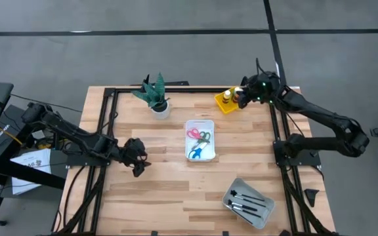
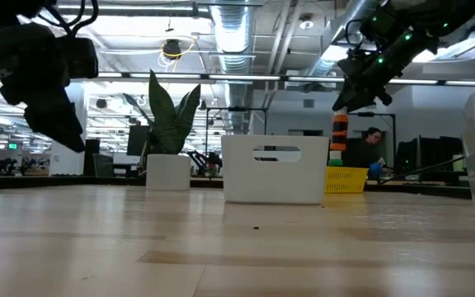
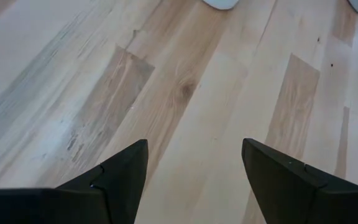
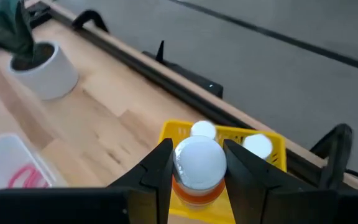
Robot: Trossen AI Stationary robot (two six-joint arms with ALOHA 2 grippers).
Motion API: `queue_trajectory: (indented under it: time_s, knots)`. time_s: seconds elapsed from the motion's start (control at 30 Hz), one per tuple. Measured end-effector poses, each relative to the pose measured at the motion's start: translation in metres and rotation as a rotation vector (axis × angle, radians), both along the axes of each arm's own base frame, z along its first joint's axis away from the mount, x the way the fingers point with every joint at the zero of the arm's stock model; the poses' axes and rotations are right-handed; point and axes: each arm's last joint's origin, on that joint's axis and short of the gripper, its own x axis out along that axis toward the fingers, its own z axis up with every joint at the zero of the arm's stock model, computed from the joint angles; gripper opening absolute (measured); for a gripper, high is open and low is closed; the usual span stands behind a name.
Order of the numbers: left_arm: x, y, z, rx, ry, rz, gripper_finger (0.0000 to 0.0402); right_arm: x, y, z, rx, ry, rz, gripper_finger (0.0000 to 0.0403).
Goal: Pick & Place Paint Supplies
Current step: Put the orange acrylic paint bottle into the yellow basket
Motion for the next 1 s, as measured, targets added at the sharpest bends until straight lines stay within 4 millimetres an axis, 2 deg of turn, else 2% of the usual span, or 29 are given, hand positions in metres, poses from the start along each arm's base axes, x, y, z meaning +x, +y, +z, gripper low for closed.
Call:
queue_trajectory:
  time_s: [0.37,0.73,1.0]
  knots:
    - [0.005,-0.002,0.004,-0.027,-0.069,0.0,0.0254,0.022,-0.011,-0.027,0.011,0.117,0.193,0.0108]
    - [0.007,-0.003,0.006,-0.058,-0.111,0.015,0.0254,0.018,-0.022,-0.024,-0.058,0.098,0.18,0.0108]
    - [0.007,-0.003,0.006,-0.066,-0.111,0.018,0.0254,0.016,-0.023,-0.024,-0.072,0.095,0.257,0.0108]
